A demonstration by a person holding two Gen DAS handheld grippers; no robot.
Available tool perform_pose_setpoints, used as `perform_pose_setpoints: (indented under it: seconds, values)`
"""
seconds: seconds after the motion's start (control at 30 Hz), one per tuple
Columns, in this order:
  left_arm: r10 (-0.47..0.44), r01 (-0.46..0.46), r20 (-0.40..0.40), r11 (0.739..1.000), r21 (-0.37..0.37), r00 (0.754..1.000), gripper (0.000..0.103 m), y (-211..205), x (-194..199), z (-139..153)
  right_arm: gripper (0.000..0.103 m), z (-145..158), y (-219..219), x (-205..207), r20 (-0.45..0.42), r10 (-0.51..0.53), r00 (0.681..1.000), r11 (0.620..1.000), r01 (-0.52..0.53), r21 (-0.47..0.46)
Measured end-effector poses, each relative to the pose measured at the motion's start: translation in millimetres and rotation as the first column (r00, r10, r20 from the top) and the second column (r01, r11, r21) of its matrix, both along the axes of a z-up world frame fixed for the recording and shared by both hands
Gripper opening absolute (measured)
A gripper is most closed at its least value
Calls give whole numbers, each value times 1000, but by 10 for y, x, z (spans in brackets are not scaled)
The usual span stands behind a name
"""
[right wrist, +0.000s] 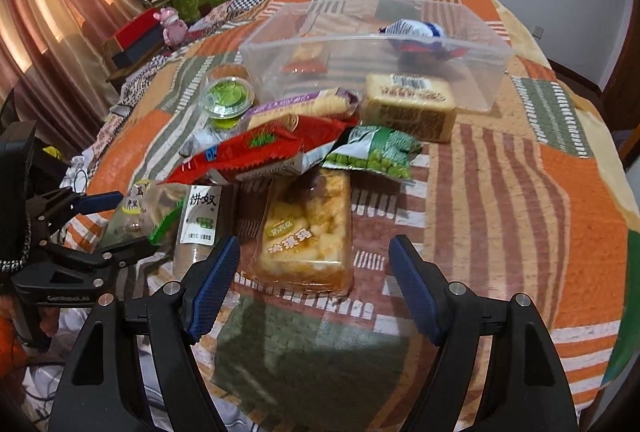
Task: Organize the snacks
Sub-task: 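Grasp the green-trimmed cookie bag with the left tool while the right tool grasps the boxed pastry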
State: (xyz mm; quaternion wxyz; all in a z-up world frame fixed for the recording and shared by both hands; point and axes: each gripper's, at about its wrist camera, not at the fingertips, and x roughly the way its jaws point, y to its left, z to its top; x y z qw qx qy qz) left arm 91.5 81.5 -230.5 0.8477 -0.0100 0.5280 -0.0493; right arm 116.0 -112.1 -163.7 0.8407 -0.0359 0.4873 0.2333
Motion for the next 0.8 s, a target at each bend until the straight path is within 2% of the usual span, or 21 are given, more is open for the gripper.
perform_pose_setpoints:
  seconds: [0.23, 0.33, 0.4, 0.47, 0.53, 0.63, 0.8]
  values:
    - [17, -17, 21, 1000, 2, 1000, 84, 6, 138, -72, 74, -97, 78, 68, -24, 9, 1000, 1000, -9, -10]
    - [21, -20, 25, 1000, -12, 999, 80, 24, 194, -94, 74, -131, 106, 100, -38, 15, 999, 1000, -15, -10]
    - [18, -18, 37, 1000, -4, 999, 76, 12, 217, -101, 70, -152, 114, 100, -39, 13, 999, 1000, -14, -11]
    - [17, -18, 47, 1000, 9, 999, 68, 8, 234, -103, 65, -168, 111, 115, -42, 10, 999, 1000, -11, -12]
    - [15, -15, 54, 1000, 5, 998, 65, 10, 243, -104, 60, -169, 113, 134, -42, 8, 999, 1000, -9, -8]
    - [13, -12, 62, 1000, -9, 998, 59, 16, 254, -95, 46, -157, 118, 155, -43, 13, 999, 1000, -13, -2]
    - [8, -7, 83, 1000, -10, 996, 50, -11, 241, -54, 42, -142, 95, 157, -35, 21, 999, 1000, -20, 8]
